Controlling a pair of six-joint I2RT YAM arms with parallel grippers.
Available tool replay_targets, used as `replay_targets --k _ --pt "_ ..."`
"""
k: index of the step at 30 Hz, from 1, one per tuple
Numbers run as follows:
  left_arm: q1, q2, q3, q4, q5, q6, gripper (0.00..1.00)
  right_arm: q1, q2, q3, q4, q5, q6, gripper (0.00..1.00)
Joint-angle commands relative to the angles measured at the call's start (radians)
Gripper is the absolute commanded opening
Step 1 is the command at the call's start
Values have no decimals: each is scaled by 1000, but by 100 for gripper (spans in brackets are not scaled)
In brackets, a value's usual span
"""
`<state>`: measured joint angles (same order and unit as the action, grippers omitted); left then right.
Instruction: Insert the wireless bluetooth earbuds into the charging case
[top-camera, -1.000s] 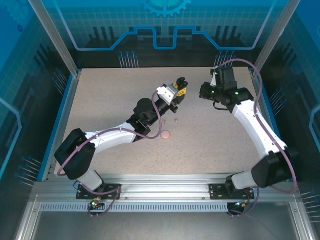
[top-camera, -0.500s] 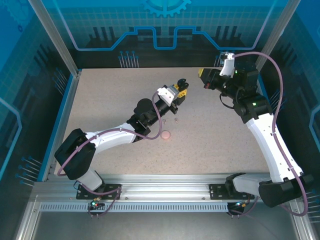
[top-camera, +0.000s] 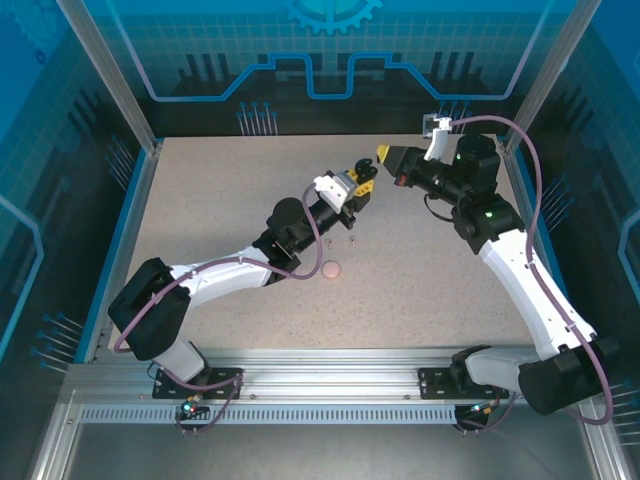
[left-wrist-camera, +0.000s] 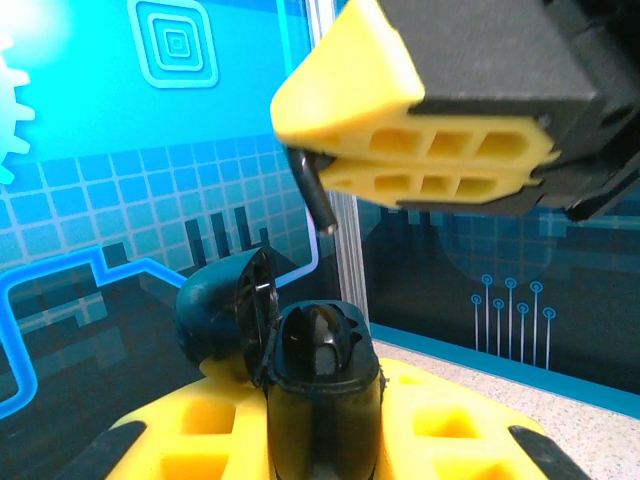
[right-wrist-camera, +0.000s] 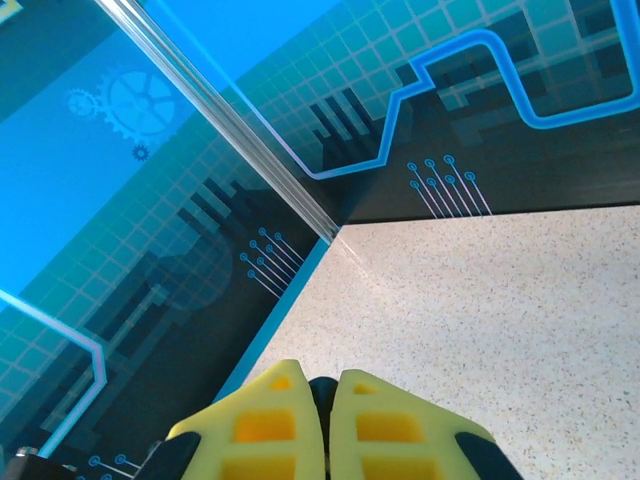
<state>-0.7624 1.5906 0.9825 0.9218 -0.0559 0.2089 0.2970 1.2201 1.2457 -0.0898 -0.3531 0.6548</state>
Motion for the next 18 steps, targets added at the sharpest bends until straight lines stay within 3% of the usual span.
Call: replay_targets --k 1,18 --pt "-3 -35 -10 42 14 -10 0 17 -21 -24 83 -24 32 2" --pt "-2 -33 -7 41 12 -13 0 39 -55 -91 85 -19 49 0"
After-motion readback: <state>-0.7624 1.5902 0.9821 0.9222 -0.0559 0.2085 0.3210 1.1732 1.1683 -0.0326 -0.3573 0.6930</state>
